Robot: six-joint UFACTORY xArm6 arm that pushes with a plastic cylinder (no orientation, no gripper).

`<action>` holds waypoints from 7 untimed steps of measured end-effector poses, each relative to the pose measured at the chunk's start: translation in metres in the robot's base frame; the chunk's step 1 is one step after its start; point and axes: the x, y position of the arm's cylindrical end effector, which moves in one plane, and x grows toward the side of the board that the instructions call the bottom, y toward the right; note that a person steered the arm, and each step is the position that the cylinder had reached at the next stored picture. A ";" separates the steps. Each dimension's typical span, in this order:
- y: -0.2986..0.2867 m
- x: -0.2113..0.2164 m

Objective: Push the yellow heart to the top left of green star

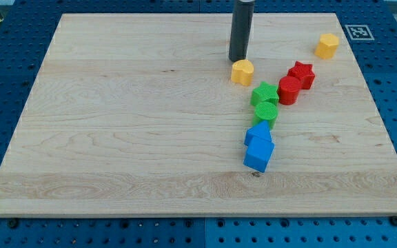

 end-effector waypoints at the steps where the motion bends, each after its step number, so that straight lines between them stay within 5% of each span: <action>1: 0.002 0.021; 6: 0.002 0.033; 7: -0.004 0.002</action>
